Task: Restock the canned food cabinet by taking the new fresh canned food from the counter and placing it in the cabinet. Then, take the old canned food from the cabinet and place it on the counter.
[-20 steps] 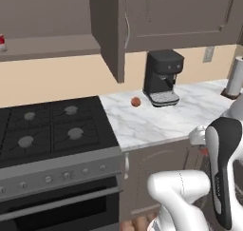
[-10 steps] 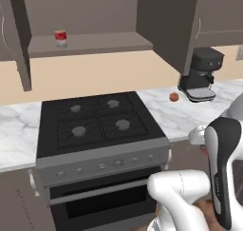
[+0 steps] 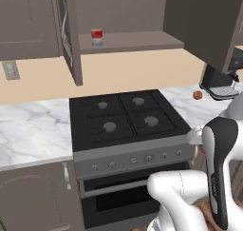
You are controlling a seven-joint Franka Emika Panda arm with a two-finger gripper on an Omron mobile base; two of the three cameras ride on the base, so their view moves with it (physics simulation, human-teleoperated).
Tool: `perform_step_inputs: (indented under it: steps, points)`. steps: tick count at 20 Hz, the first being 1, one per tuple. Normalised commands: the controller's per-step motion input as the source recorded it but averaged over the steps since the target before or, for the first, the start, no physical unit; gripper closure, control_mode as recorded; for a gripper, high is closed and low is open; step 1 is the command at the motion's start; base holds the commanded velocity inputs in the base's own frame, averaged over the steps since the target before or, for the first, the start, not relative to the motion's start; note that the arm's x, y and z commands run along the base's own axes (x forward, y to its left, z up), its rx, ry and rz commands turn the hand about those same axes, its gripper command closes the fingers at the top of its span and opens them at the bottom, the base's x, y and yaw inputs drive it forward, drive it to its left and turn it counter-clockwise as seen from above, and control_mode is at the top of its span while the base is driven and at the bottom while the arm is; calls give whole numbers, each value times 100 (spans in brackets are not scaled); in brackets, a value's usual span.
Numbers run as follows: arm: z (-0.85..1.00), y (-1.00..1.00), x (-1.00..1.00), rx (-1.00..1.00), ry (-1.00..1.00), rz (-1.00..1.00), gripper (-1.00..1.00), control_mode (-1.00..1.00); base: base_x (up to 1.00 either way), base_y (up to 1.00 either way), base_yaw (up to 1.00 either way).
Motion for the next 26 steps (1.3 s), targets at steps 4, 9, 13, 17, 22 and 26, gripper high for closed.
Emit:
perform_step_inputs:
  steps: [4, 9, 13, 17, 22, 26]
  points:
    - [0, 0, 0, 0, 0, 0, 100, 100, 51, 8, 0]
    - [0, 0, 0, 0, 0, 0, 100, 100, 70, 0, 0]
    - [0, 0, 0, 0, 0, 0, 100, 100, 60, 0, 0]
    - [0, 0, 0, 0, 0, 0, 100, 100, 36, 7, 0]
    - [12, 8, 0, 0, -6, 0, 100, -100, 4, 11, 0]
    - [56, 13, 0, 0, -24, 0, 100, -100, 0, 0, 0]
